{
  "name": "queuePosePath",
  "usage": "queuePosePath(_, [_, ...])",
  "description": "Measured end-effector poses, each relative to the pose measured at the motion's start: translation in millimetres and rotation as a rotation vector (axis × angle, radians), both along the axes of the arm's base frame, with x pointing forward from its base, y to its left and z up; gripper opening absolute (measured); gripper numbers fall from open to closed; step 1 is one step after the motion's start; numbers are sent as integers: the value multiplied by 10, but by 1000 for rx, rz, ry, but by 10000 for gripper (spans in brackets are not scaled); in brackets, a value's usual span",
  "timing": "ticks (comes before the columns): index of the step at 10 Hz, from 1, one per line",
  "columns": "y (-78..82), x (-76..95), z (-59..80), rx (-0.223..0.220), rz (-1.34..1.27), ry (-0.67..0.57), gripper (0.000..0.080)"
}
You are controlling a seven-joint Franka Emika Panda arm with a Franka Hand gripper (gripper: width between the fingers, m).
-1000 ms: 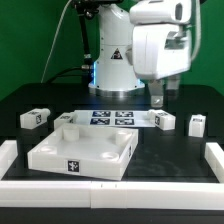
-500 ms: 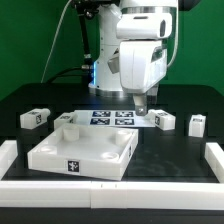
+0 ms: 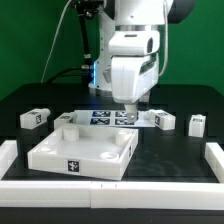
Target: Assemble one leg
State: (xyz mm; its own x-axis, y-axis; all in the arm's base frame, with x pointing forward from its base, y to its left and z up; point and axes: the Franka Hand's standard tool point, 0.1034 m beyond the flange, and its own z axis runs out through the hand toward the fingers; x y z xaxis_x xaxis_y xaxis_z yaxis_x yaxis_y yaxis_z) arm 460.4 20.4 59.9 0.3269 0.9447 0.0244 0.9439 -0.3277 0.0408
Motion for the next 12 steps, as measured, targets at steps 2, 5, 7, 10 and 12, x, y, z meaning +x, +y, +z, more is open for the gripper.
queuePosePath(2, [-247, -59, -35, -6, 22, 10, 650])
queuePosePath(5, [-234, -59, -39, -4, -1, 11, 650])
queuePosePath(7, [-267, -75, -74, -4, 12, 10, 650])
queuePosePath(10, [-542, -244, -408, 3, -2, 44, 650])
queuePosePath(12, [-613, -287, -517, 9, -18, 58, 650])
